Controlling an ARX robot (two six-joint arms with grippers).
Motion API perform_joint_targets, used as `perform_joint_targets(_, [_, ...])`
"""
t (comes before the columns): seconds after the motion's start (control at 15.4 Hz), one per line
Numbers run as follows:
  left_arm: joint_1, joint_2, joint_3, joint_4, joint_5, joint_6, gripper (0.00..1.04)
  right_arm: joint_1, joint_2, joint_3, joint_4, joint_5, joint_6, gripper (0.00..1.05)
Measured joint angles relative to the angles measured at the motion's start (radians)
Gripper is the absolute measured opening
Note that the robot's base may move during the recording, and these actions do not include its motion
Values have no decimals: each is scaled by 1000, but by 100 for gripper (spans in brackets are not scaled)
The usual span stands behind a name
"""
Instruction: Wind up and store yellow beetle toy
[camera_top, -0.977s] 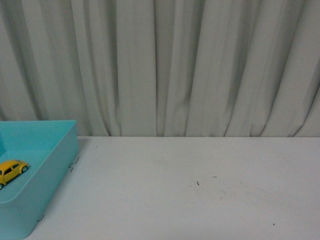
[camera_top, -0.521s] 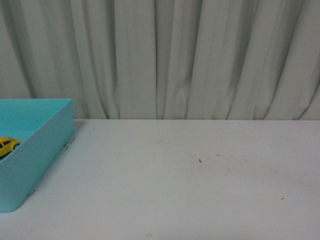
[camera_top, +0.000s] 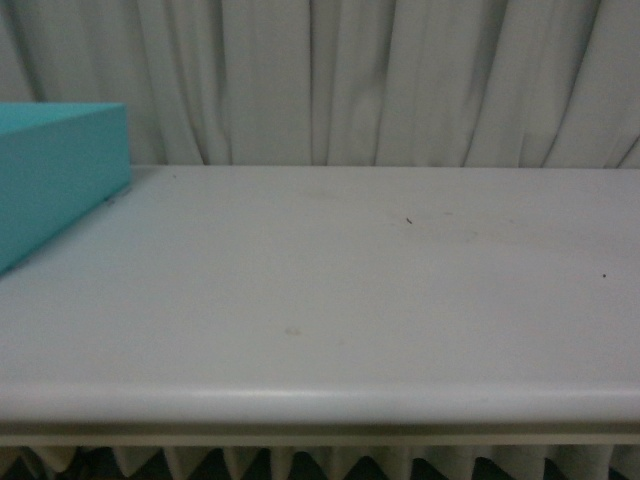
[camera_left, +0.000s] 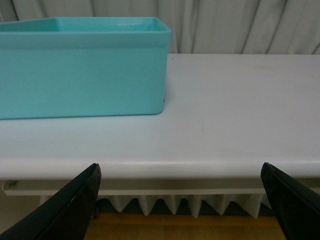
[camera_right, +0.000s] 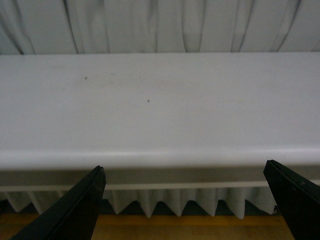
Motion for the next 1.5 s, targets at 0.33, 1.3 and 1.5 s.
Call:
perform_joint_targets(0.33, [0, 0, 0, 0, 0, 0, 98, 0, 0, 0, 1, 0, 0, 98])
perform_joint_targets(1.3, [0, 0, 0, 0, -2, 0, 98, 0, 0, 0, -1, 0, 0, 98])
perform_joint_targets(1.5, [0, 0, 0, 0, -2, 0, 98, 0, 0, 0, -1, 0, 0, 98])
